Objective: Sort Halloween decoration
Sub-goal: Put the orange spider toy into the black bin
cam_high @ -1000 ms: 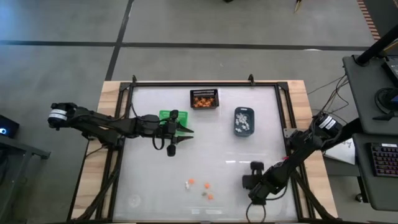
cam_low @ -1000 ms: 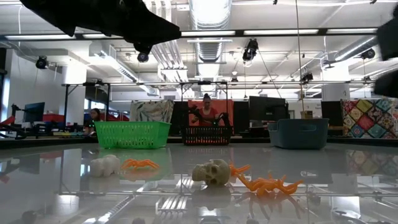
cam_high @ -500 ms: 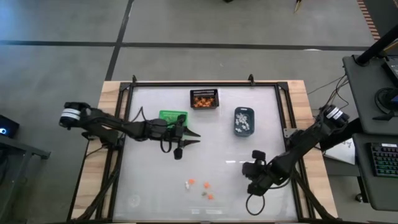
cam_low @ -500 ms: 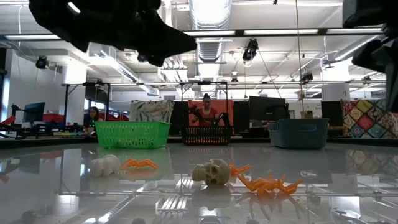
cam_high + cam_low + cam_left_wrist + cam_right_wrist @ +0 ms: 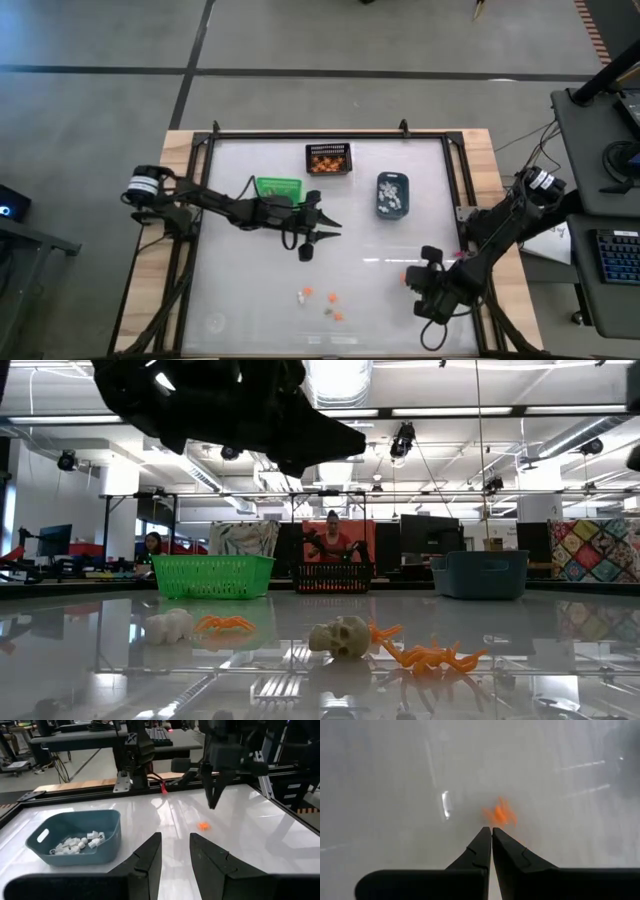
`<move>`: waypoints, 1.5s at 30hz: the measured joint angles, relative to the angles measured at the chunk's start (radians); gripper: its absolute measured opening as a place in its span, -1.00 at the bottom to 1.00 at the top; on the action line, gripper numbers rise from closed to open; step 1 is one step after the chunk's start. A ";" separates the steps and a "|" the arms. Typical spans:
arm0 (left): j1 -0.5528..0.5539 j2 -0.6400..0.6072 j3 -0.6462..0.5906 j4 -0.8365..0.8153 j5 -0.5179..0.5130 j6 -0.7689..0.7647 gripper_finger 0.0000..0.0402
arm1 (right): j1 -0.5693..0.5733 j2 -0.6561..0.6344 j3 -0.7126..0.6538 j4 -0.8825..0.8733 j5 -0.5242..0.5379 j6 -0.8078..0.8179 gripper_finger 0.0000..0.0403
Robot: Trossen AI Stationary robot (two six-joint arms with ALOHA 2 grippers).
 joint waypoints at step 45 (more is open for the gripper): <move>-0.059 0.031 0.027 0.067 -0.006 0.024 -0.58 | 0.029 -0.122 -0.313 0.623 0.345 -0.479 -0.96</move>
